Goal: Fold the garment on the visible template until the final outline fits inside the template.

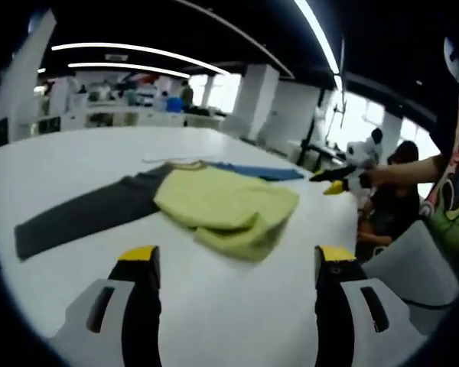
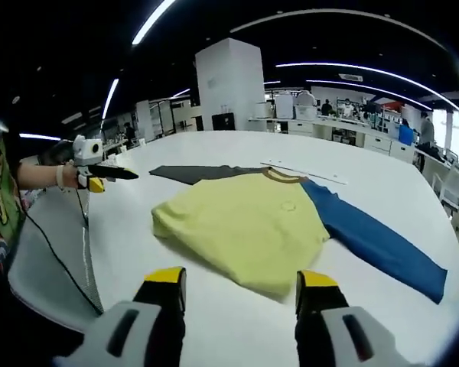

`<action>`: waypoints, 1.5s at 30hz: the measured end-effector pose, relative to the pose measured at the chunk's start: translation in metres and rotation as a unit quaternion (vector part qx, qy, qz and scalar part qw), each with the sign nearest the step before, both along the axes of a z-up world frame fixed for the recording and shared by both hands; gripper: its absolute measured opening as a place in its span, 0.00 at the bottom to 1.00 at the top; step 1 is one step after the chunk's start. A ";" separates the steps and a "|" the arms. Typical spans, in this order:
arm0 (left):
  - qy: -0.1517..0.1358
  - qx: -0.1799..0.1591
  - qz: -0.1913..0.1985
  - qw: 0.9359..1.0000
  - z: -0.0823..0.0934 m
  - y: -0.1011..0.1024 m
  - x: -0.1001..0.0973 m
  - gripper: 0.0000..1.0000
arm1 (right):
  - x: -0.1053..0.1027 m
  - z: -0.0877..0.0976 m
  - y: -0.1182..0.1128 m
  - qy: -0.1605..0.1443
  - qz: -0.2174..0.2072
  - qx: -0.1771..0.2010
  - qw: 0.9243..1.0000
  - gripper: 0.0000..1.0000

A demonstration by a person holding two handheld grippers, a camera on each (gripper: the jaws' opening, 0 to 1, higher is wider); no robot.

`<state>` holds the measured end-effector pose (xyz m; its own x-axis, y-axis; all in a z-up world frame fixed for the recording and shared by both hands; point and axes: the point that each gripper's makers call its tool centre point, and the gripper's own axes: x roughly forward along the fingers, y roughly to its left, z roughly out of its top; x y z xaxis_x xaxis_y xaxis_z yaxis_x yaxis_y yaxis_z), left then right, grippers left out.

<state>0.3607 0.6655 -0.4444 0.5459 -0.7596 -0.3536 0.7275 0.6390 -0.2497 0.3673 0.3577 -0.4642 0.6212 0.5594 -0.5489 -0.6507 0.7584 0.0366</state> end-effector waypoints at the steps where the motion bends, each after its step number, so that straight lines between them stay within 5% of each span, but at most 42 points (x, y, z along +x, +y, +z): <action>1: 0.001 0.000 0.000 1.000 0.000 0.000 0.000 0.79 | 0.001 -0.001 0.003 -0.002 0.006 0.001 1.000 0.48; 12: 0.013 -0.007 0.006 1.000 -0.009 -0.001 -0.001 0.77 | 0.023 -0.040 -0.020 0.052 -0.044 -0.008 0.998 0.36; 23: 0.022 -0.015 0.016 1.000 -0.014 0.000 0.002 0.76 | 0.026 -0.052 -0.020 0.070 -0.043 -0.007 0.997 0.26; 24: 0.023 -0.017 0.017 0.999 -0.014 0.000 0.002 0.76 | 0.026 -0.052 -0.020 0.069 -0.043 -0.008 0.997 0.26; 27: 0.027 -0.020 0.020 0.999 -0.016 0.000 0.001 0.76 | 0.031 -0.037 -0.013 -0.016 -0.007 -0.063 0.998 0.29; 30: 0.029 -0.022 0.022 0.999 -0.018 -0.001 0.001 0.76 | 0.019 -0.037 0.010 -0.017 0.050 -0.084 0.995 0.29; 32: 0.030 -0.022 0.020 0.999 -0.018 -0.002 0.002 0.76 | 0.018 -0.041 0.021 -0.046 0.091 -0.127 0.987 0.29; 45: 0.033 -0.034 0.030 0.998 -0.018 -0.001 0.002 0.76 | 0.027 -0.063 0.035 -0.039 0.113 -0.154 0.981 0.11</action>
<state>0.3622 0.6644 -0.4622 0.5678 -0.7502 -0.3389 0.6692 0.6604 -0.3407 0.3941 0.3931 -0.5274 0.5466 0.5026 -0.6698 -0.7958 0.5608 -0.2286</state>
